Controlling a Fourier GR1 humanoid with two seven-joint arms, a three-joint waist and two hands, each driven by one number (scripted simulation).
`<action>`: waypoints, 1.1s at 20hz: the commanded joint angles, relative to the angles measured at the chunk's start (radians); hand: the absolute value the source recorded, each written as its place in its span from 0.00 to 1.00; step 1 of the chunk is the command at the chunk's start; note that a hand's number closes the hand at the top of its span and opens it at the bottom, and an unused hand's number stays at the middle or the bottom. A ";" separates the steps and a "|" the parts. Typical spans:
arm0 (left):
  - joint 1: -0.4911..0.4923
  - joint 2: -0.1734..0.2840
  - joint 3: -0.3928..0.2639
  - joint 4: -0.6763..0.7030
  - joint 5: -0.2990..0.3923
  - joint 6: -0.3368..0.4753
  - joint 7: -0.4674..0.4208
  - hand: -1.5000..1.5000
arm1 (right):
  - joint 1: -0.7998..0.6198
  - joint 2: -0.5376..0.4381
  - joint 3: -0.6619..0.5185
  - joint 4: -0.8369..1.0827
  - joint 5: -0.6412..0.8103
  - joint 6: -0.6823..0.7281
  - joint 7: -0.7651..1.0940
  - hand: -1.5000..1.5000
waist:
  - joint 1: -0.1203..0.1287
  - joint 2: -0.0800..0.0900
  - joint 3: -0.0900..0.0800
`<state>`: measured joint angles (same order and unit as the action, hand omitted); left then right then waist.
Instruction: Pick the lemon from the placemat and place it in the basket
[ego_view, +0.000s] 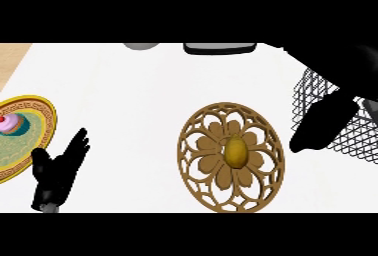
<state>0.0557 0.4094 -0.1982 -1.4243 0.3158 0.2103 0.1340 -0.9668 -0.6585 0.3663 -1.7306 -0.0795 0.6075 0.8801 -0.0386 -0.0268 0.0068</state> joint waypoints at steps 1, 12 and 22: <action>0.059 0.006 -0.023 0.030 0.014 -0.016 0.083 0.50 | -0.057 -0.075 -0.030 -0.008 -0.160 0.156 0.157 0.00 | 0.012 0.011 -0.010; 0.081 -0.037 -0.056 0.008 -0.032 0.007 0.083 0.50 | 0.029 -0.098 0.038 -0.121 -0.225 -0.011 0.197 0.00 | 0.033 0.021 -0.008; 0.080 -0.031 -0.024 0.050 -0.034 -0.033 0.054 0.50 | 0.211 -0.036 0.105 -0.243 -0.058 -0.110 0.162 0.00 | 0.033 0.024 -0.007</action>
<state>0.0603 0.3887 -0.1969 -1.4476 0.2826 0.1911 0.1508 -0.8127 -0.7369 0.4265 -1.9113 -0.2006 0.5575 0.9601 -0.0084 -0.0109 0.0115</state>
